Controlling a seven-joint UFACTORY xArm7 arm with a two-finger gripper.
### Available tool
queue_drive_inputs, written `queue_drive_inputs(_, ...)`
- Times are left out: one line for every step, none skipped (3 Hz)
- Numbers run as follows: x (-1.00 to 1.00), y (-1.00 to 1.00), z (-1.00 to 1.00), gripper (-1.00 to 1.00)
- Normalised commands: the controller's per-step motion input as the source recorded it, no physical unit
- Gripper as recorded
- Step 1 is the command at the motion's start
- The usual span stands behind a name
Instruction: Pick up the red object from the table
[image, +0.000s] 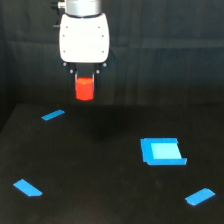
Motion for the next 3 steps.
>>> queue_drive_inputs(-0.07, 0.07, -0.06, -1.00)
queue_drive_inputs(-0.02, 0.10, 0.00, -1.00)
queue_drive_inputs(-0.08, 0.03, -0.01, -0.98)
